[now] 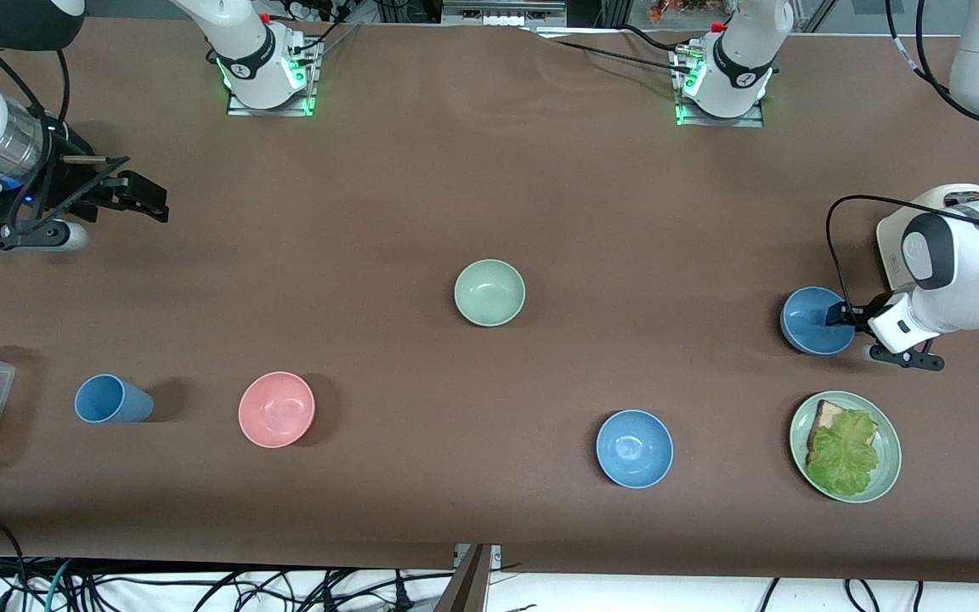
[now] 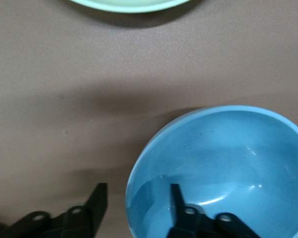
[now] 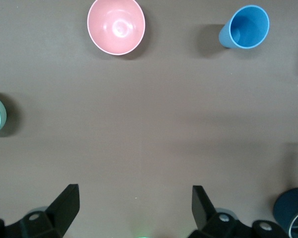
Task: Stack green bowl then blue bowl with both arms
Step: 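Reach the left gripper to the blue bowl and grip its rim, then carry the blue bowl with the left gripper onto the green bowl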
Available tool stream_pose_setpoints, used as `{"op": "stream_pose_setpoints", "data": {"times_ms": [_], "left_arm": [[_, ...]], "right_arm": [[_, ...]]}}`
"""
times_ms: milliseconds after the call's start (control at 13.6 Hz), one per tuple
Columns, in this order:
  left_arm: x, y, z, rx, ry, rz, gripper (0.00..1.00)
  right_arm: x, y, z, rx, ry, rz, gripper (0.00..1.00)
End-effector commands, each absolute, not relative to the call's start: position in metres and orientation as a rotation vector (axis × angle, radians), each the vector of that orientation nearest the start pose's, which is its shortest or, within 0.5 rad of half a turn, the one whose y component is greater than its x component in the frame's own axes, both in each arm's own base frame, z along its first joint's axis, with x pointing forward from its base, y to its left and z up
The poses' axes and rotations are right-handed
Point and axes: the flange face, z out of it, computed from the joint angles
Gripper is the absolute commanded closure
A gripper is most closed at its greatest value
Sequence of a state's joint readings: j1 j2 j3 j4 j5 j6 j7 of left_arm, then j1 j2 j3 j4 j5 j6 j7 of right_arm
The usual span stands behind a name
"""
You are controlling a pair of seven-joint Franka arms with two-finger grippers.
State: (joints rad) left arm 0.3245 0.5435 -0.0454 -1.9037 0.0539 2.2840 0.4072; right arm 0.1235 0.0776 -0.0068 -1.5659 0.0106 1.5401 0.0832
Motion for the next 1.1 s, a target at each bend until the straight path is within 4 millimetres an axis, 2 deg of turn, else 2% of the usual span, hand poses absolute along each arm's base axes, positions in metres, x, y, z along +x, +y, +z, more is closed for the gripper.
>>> {"op": "stream_pose_setpoints", "data": {"times_ms": [0, 73, 294, 440, 514, 807, 881, 1028], "left_arm": [[0.588, 0.173, 0.213, -3.145, 0.348, 0.217, 1.00], [0.588, 0.174, 0.214, -3.147, 0.375, 0.209, 1.00], [0.592, 0.176, 0.225, -3.146, 0.367, 0.183, 1.00], [0.600, 0.169, 0.247, -3.148, 0.365, 0.176, 1.00], [0.606, 0.158, 0.263, -3.152, 0.390, 0.191, 1.00], [0.623, 0.096, 0.325, -3.267, 0.491, 0.361, 1.00], [0.627, 0.073, 0.337, -3.276, 0.525, 0.394, 1.00], [0.633, 0.011, 0.364, -3.293, 0.474, 0.439, 1.00]], "right_arm": [[0.571, 0.059, 0.588, -3.138, -0.178, 0.166, 0.00], [0.571, 0.060, 0.588, -3.137, -0.224, 0.161, 0.00], [0.572, 0.057, 0.589, -3.132, -0.212, 0.157, 0.00], [0.572, 0.059, 0.589, -3.136, -0.212, 0.154, 0.00], [0.572, 0.061, 0.590, -3.136, -0.217, 0.147, 0.00], [0.573, 0.057, 0.590, -3.138, -0.205, 0.147, 0.00], [0.573, 0.057, 0.590, -3.138, -0.207, 0.147, 0.00], [0.572, 0.057, 0.590, -3.139, -0.205, 0.149, 0.00]]}}
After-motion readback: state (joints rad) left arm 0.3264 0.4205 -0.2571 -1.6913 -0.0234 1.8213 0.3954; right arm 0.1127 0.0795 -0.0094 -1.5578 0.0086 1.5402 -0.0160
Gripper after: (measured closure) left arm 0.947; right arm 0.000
